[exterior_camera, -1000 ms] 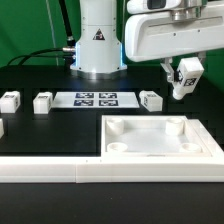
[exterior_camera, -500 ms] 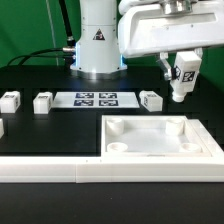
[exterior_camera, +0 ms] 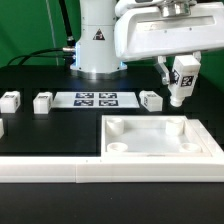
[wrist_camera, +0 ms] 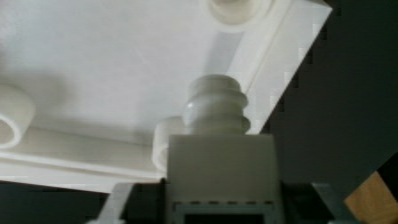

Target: Assemble square table

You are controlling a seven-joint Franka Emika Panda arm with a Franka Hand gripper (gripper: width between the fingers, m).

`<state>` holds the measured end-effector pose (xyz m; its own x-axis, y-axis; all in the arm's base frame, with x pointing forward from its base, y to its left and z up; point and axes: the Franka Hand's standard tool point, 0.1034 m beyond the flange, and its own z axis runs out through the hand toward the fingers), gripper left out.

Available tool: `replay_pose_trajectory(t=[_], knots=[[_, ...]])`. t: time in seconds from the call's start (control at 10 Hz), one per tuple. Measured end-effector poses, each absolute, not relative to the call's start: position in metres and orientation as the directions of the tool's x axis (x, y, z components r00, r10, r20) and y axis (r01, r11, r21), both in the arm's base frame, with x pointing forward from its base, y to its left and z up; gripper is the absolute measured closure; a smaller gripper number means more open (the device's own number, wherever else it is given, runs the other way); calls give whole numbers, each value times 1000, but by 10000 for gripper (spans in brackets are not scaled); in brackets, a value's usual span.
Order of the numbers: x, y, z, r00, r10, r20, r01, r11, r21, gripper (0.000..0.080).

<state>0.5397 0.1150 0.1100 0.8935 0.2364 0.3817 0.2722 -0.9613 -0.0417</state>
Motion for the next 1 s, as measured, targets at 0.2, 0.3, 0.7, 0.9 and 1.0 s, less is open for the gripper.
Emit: replay_pose_trajectory(t=[0.2,0.3,0.7,0.9,1.0], knots=[[562,118,108,884,262,388,299,-953,-39,511],[579,121,108,878,266,399,307,-951,-41,511],[610,121,91,818,305,487,351,-936,-4,511],[610,121,91,814,309,492,354,-935,0,511],[612,117,91,791,305,530,349,-937,18,511]])
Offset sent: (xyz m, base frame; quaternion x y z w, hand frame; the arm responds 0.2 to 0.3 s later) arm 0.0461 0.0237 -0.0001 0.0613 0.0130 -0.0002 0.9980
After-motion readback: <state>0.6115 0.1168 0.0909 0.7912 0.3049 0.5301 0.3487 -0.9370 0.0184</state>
